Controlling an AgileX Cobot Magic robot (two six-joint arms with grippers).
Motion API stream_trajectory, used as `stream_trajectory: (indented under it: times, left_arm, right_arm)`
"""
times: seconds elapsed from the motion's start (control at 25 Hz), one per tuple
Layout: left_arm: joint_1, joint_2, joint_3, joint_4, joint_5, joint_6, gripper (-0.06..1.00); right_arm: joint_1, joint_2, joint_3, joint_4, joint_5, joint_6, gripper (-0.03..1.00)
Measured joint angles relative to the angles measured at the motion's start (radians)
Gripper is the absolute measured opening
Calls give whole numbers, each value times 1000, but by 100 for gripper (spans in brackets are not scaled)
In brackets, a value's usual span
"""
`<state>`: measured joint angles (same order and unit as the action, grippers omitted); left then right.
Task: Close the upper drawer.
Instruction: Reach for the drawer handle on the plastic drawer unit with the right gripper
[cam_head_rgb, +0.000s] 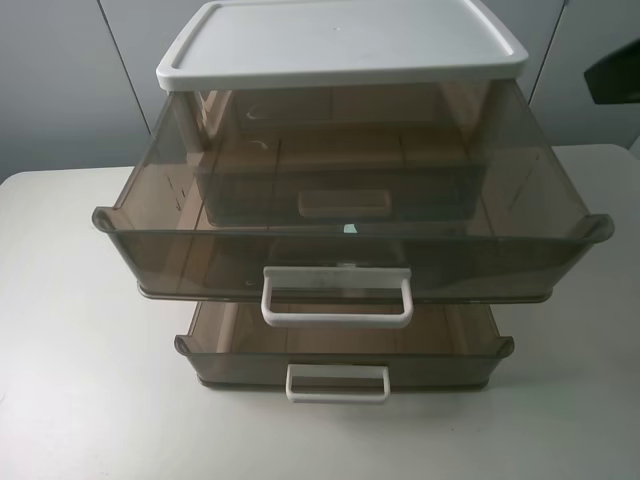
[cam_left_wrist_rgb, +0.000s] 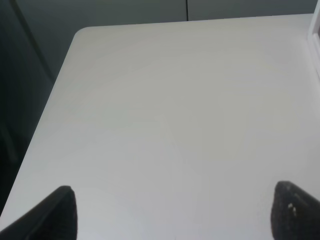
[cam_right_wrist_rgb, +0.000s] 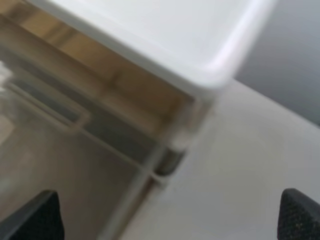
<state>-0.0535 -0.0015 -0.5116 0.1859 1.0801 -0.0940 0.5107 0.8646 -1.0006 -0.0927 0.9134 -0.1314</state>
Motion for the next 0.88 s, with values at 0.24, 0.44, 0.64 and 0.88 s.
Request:
stream_trajectory:
  times: [0.24,0.44,0.64,0.88]
  left_arm:
    - [0,0,0,0,0,0,74]
    - [0,0,0,0,0,0,74]
    - [0,0,0,0,0,0,74]
    - [0,0,0,0,0,0,74]
  right_arm:
    - [270,91,-77,-21,-2,9,65]
    - [499,174,-79,-26,16,34,64]
    - [604,224,-79,10,18,27,64]
    - [614,272,-79,57,29,-17,64]
